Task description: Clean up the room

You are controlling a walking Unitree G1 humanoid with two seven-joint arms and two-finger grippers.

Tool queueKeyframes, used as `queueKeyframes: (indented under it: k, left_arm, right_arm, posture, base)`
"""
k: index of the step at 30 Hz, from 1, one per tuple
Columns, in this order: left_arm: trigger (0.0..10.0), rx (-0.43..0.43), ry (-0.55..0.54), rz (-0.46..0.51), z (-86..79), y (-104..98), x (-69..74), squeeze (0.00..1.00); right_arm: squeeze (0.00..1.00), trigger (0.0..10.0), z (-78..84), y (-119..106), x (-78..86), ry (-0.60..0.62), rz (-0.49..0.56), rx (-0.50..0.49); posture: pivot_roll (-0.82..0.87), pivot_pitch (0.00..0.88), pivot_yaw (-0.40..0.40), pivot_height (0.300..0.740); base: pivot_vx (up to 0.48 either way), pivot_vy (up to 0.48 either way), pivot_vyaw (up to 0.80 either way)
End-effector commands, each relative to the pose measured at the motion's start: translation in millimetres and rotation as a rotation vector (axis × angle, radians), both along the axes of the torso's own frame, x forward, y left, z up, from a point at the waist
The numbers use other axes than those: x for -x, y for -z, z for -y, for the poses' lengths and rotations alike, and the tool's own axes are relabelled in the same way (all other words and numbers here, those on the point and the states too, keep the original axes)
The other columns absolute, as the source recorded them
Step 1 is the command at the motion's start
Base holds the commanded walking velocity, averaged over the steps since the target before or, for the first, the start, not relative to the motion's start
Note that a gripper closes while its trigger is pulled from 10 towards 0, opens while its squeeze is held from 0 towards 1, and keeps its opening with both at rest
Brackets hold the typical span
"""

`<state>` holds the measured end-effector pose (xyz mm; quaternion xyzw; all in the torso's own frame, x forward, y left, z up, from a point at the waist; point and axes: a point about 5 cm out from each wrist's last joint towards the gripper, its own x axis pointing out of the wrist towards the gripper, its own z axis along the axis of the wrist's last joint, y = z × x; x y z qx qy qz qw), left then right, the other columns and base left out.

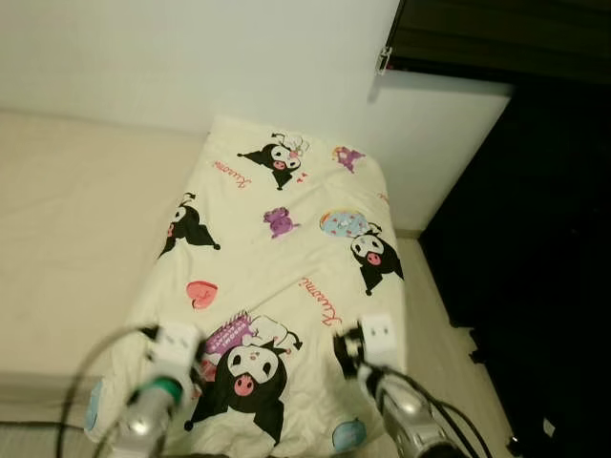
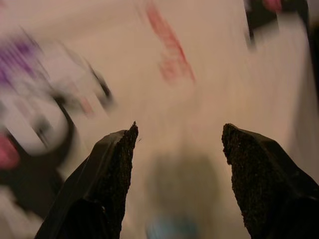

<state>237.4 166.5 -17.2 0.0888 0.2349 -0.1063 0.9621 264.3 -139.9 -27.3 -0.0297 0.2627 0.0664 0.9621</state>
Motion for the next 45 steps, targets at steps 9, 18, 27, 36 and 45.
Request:
queueKeyframes:
  k: [9,18,27,36,45]
  left_arm:
    - [10.0,-0.124,0.130,-0.286,-1.6,51,45.1,0.00]
    - [10.0,-0.159,0.104,-0.296,-14.2,51,40.8,0.00]
    - [10.0,-0.136,0.130,-0.280,-9.7,47,30.0,0.00]
    - [10.0,-0.109,0.112,-0.262,-7.8,43,21.0,0.00]
    - [10.0,-0.089,0.012,-0.239,-16.5,42,21.8,0.00]
  right_arm:
    - [0.00,10.0,28.8,33,40.0,0.229,-0.211,-0.107]
    - [0.00,10.0,39.3,48,69.0,0.212,-0.282,-0.105]
    - [0.00,10.0,39.1,50,79.9,0.235,-0.237,-0.089]
    - [0.00,10.0,42.3,51,82.5,0.285,-0.242,-0.098]
    - [0.00,10.0,27.9,47,70.8,0.180,-0.227,-0.083]
  posture:
    - [0.07,0.000,-0.042,0.740]
    - [0.02,0.000,-0.014,0.740]
    - [-0.09,0.024,0.060,0.740]
    - [-0.09,0.000,0.060,0.740]
    - [0.00,0.020,0.028,0.740]
  base:
    - [0.000,0.000,0.00]
    - [0.000,0.000,0.00]
    - [0.000,0.000,0.00]
    - [0.000,0.000,0.00]
    - [0.000,0.000,0.00]
